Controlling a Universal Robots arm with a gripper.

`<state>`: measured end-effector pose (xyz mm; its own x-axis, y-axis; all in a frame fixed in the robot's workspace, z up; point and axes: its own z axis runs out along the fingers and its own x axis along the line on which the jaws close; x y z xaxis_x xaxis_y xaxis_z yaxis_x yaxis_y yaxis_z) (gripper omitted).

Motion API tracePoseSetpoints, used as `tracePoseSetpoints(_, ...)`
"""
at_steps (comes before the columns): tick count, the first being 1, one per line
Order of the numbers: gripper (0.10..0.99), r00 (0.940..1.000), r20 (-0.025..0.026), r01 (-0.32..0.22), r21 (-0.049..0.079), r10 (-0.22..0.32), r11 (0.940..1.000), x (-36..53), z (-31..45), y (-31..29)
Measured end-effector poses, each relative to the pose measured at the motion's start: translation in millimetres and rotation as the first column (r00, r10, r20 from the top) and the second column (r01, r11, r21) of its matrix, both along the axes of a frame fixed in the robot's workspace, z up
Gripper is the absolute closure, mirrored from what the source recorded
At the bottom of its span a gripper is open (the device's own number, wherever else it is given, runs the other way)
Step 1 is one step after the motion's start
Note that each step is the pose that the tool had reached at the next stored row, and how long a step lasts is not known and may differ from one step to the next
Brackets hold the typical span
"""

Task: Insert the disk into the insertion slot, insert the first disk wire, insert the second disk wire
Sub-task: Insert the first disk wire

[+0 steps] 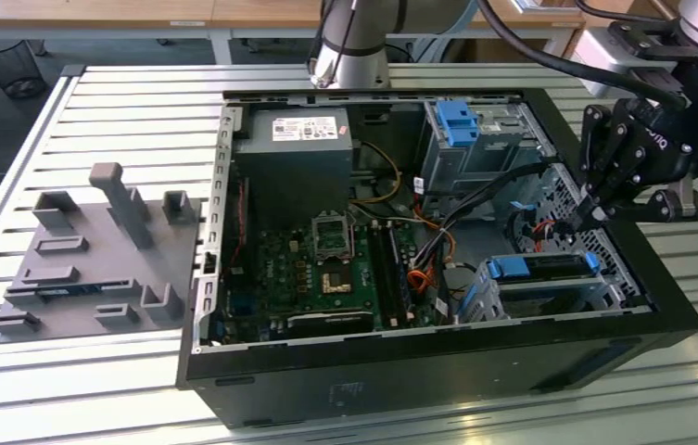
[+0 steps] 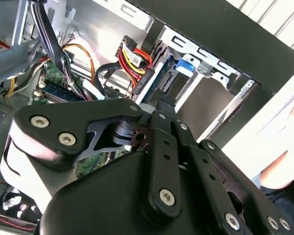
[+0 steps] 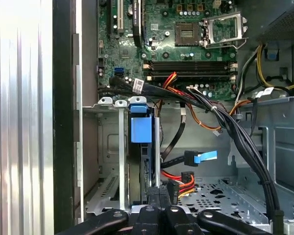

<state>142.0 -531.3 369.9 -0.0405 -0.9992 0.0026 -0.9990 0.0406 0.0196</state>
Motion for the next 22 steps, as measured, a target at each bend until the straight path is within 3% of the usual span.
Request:
tracePoseSetpoints(6, 0.973, 0.9995, 0.0000, 0.033, 0.000, -0.033, 0.9995, 0.1, -0.9, 5.6)
tracePoseSetpoints(7, 0.914, 0.9993, 0.0000, 0.038, 0.000, -0.038, 0.9993, 0.1, -1.3, 6.6)
tracePoseSetpoints(14, 0.902, 0.9977, 0.0000, 0.067, 0.000, -0.067, 0.9977, 0.1, -7.1, 14.7)
tracePoseSetpoints(15, 0.839, 0.9974, 0.0000, 0.073, 0.000, -0.073, 0.9974, 0.1, -8.1, 15.7)
tracePoseSetpoints(19, 0.831, 0.9956, 0.0000, 0.094, -0.001, -0.094, 0.9956, 0.1, -11.6, 19.7)
tracePoseSetpoints(20, 0.773, 0.9952, 0.0002, 0.098, -0.002, -0.098, 0.9952, 0.1, -12.2, 20.3)
tracePoseSetpoints(22, 0.773, 0.9946, 0.0005, 0.104, -0.007, -0.104, 0.9945, 0.1, -13.8, 21.4)
